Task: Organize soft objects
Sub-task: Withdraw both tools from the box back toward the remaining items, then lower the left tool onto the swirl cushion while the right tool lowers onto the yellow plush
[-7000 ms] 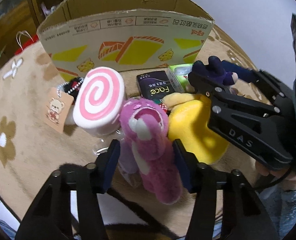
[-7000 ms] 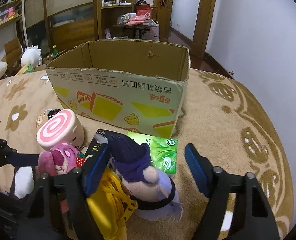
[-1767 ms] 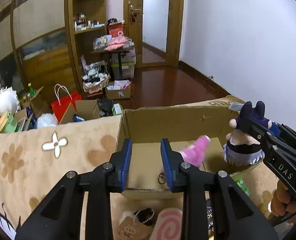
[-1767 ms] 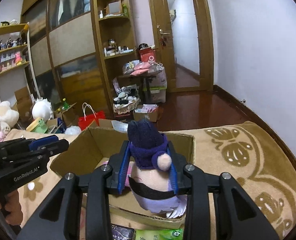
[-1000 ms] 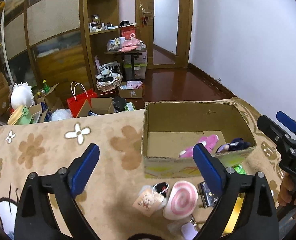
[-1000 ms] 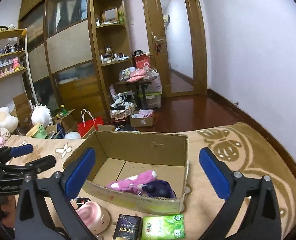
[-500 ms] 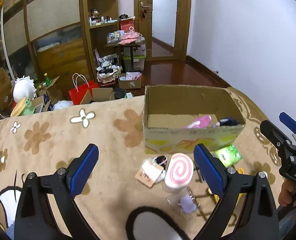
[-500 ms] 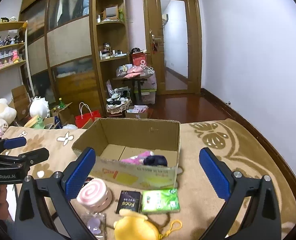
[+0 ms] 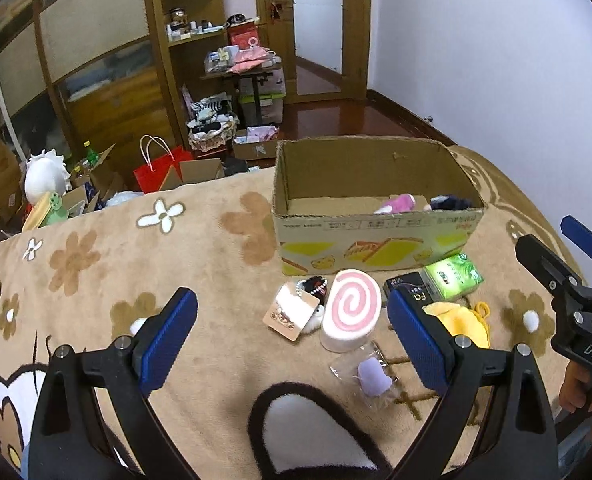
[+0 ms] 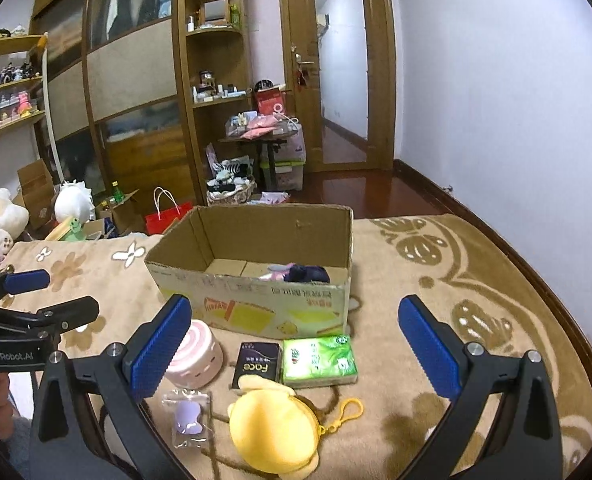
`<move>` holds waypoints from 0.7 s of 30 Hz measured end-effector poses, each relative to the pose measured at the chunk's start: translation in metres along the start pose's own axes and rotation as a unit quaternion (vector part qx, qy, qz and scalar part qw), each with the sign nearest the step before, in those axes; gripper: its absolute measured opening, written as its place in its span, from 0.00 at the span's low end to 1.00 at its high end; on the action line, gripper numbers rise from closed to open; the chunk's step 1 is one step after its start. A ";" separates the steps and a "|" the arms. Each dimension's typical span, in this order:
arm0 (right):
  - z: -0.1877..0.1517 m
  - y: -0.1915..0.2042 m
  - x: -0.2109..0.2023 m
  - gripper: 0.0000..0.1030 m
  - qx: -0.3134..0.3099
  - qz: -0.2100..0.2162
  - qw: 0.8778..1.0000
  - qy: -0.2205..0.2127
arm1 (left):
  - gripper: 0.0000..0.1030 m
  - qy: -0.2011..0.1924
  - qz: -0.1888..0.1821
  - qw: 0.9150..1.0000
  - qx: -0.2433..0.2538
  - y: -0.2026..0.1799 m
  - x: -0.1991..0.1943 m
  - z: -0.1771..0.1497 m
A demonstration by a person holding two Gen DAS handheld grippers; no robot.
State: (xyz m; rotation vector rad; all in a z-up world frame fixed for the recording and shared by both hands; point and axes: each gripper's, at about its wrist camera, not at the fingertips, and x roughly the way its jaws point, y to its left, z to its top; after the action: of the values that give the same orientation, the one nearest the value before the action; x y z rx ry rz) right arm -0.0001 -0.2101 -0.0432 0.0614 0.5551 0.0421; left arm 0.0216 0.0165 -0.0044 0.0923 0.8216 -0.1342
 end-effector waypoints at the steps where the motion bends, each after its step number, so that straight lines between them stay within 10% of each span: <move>1: -0.001 -0.001 0.000 1.00 0.001 0.000 1.000 0.001 | 0.93 0.004 -0.002 1.000 0.002 -0.001 0.002 -0.001; 21: -0.027 0.008 0.030 1.00 -0.012 -0.016 0.998 0.053 | 0.92 0.051 -0.036 0.998 0.018 -0.019 0.050 0.005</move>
State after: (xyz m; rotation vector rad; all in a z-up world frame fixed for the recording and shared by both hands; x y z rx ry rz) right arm 0.0112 -0.1995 -0.0813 0.0266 0.6614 0.0217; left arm 0.0560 -0.0068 -0.0377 0.1040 0.9258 -0.2138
